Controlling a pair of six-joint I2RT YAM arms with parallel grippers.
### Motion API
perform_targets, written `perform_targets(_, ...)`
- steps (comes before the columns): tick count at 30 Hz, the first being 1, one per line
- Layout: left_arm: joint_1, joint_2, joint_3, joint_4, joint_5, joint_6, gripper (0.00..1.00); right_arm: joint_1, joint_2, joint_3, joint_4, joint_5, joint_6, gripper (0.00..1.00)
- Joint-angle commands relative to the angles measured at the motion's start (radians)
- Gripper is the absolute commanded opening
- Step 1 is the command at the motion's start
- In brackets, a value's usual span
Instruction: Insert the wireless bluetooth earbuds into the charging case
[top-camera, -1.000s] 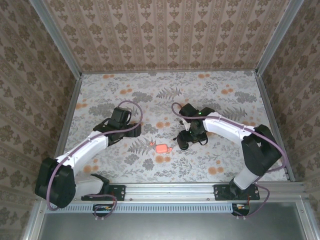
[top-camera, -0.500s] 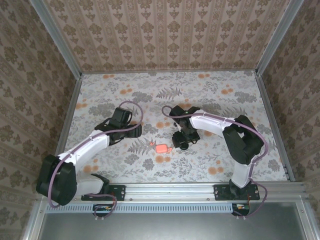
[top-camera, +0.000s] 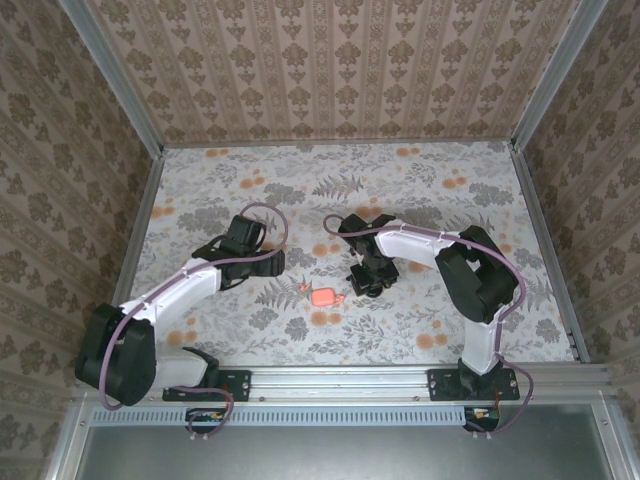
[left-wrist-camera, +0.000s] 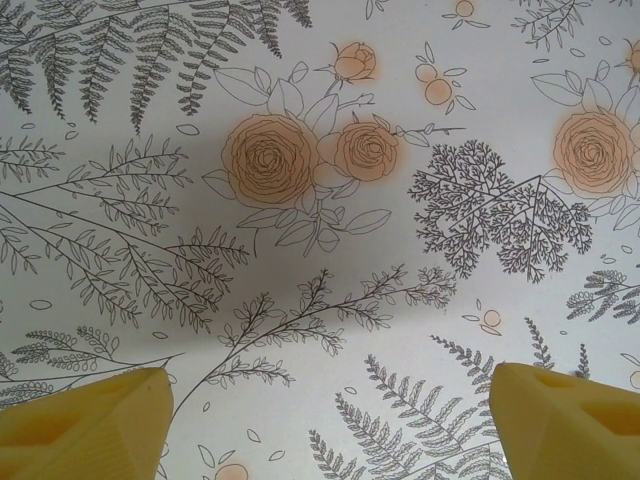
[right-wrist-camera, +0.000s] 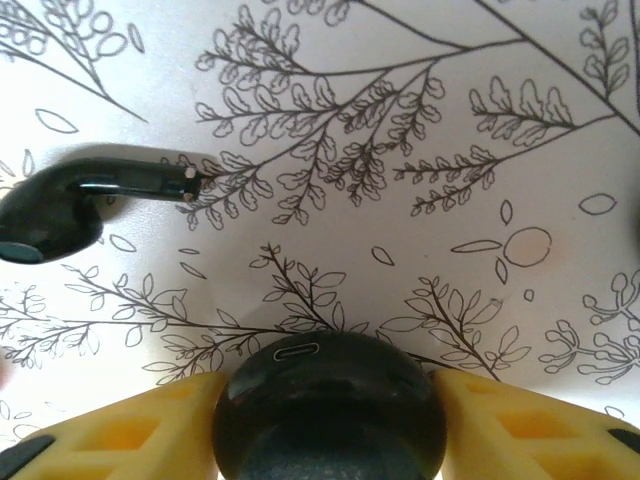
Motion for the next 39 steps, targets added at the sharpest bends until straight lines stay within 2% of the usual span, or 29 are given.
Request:
perform_targets(1, 0.0, -0.003, 0.018, -0.021, 0.03, -0.033, 0.84, 0.003, -0.032, -0.021, 0.01, 0.007, 0.001, 0.51)
perform_targets(10, 0.0, -0.021, 0.087, -0.069, 0.139, -0.071, 0.8, 0.004, -0.271, -0.186, 0.228, 0.02, -0.041, 0.45)
perform_targets(21, -0.002, 0.0, 0.21, -0.132, 0.427, -0.114, 0.66, 0.004, -0.573, -0.396, 0.631, -0.059, -0.186, 0.43)
perform_targets(25, -0.008, -0.012, 0.233, -0.139, 0.488, -0.143, 0.65, 0.009, -0.618, -0.42, 0.699, -0.106, -0.234, 0.42)
perform_targets(31, -0.014, -0.037, 0.265, -0.154, 0.544, -0.175, 0.63, 0.065, -0.65, -0.424, 0.743, -0.107, -0.33, 0.4)
perform_targets(39, -0.023, -0.046, 0.312, -0.172, 0.617, -0.178, 0.61, 0.158, -0.616, -0.399, 0.774, -0.088, -0.407, 0.4)
